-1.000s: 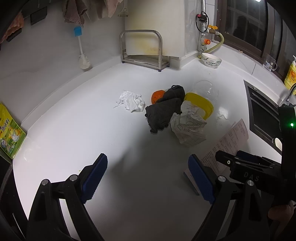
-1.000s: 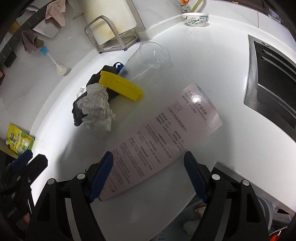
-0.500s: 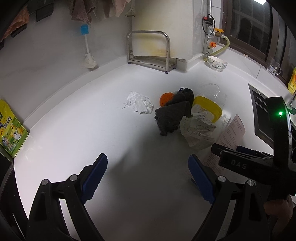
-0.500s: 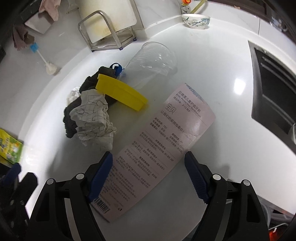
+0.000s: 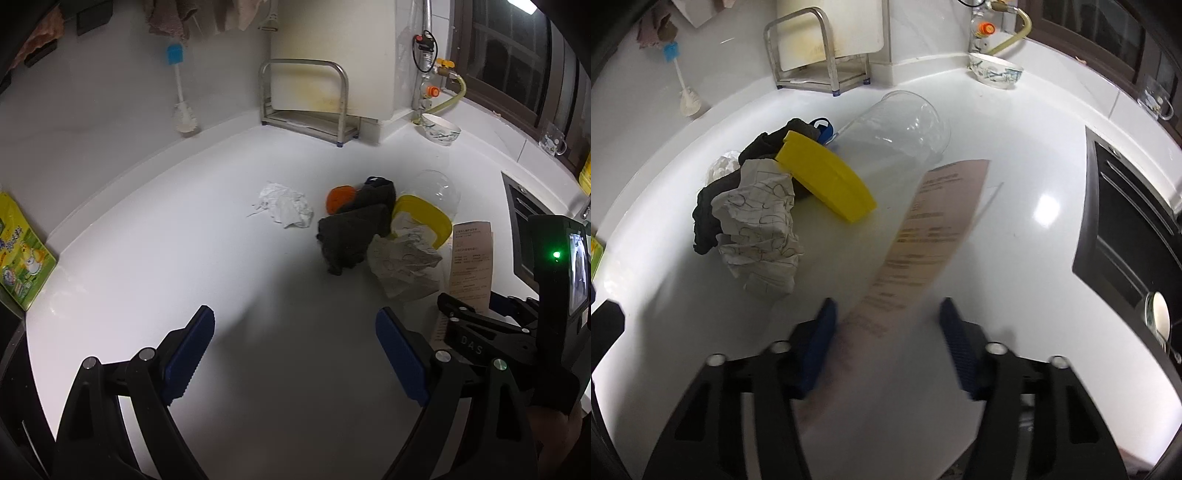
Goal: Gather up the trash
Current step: 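Lift the receipt with the right tool while the left tool grasps the patterned paper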
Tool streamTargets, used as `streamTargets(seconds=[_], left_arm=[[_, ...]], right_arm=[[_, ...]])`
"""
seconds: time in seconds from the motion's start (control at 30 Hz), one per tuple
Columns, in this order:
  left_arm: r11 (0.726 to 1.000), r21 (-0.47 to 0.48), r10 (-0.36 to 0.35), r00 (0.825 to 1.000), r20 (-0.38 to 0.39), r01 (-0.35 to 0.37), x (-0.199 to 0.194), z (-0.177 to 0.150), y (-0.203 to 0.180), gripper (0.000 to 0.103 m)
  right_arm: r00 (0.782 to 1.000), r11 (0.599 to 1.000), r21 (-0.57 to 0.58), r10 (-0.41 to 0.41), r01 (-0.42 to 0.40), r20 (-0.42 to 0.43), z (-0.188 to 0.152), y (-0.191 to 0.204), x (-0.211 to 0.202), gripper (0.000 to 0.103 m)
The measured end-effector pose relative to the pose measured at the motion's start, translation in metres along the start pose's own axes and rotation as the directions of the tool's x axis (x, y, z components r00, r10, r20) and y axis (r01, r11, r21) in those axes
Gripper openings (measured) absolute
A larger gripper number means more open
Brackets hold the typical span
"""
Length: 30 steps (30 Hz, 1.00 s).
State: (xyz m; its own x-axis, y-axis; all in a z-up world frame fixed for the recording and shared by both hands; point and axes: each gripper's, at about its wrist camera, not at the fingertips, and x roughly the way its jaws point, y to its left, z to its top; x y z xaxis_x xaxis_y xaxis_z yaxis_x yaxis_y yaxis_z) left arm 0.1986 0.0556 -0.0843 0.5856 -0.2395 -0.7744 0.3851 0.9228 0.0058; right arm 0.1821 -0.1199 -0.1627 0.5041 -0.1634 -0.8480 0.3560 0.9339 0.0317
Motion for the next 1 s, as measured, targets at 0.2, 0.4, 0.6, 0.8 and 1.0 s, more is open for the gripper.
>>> streamTargets(seconds=[0.2, 0.4, 0.6, 0.8, 1.0], left_arm=[[0.999, 0.016, -0.031, 0.999, 0.014, 0.031, 0.005, 0.004, -0.017, 0.087], [0.997, 0.029, -0.067, 0.997, 0.033, 0.066, 0.013, 0.009, -0.040, 0.087], [0.995, 0.040, -0.096, 0.994, 0.048, 0.094, 0.025, 0.014, -0.063, 0.087], [0.995, 0.056, -0.085, 0.995, 0.045, 0.083, 0.045, 0.019, -0.086, 0.087], [0.997, 0.032, -0.066, 0.997, 0.031, 0.065, 0.062, 0.020, -0.098, 0.087]], right_arm=[[0.998, 0.998, -0.020, 0.067, -0.067, 0.012, -0.001, -0.013, -0.003, 0.021], [0.995, 0.995, -0.026, 0.095, -0.094, 0.035, -0.003, -0.027, -0.006, 0.013], [0.994, 0.995, 0.001, 0.098, -0.099, 0.056, -0.007, -0.048, -0.011, 0.012], [0.992, 0.994, 0.038, 0.097, -0.100, 0.076, -0.009, -0.065, -0.016, 0.012], [0.991, 0.992, 0.064, 0.099, -0.105, 0.089, -0.014, -0.074, -0.020, 0.012]])
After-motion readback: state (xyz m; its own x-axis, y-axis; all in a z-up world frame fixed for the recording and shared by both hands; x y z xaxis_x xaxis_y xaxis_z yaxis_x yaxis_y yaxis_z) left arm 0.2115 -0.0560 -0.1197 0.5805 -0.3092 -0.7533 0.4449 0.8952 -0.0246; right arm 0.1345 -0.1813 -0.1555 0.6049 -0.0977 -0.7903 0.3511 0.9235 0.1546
